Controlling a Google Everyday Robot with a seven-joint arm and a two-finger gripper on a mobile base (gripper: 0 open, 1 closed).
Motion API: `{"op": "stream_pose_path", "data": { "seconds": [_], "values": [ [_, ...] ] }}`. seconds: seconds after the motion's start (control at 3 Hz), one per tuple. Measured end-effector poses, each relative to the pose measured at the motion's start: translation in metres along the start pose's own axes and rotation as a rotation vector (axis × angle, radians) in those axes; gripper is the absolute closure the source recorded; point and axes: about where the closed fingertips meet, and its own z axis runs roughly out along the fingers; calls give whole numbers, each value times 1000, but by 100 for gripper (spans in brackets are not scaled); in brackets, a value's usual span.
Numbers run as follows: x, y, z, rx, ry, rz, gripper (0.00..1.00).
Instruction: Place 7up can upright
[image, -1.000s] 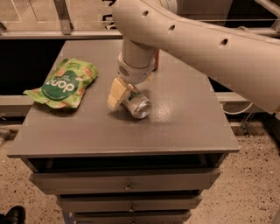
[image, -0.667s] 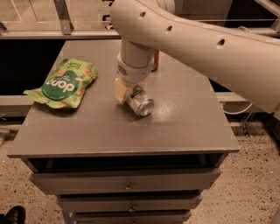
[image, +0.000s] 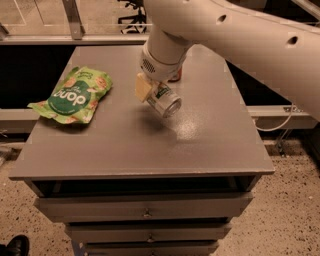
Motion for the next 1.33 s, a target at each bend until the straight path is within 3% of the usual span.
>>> {"op": "stream_pose_path", "data": {
  "seconds": [0.33, 0.67, 1.0, 1.33],
  "values": [
    [-15, -9, -27, -33, -158, -53, 100],
    [-25, -17, -44, -126, -370, -54, 100],
    [-27, -15, -55, -252, -559, -41, 100],
    [-13, -13, -77, -360, -772, -57, 100]
  ]
}}
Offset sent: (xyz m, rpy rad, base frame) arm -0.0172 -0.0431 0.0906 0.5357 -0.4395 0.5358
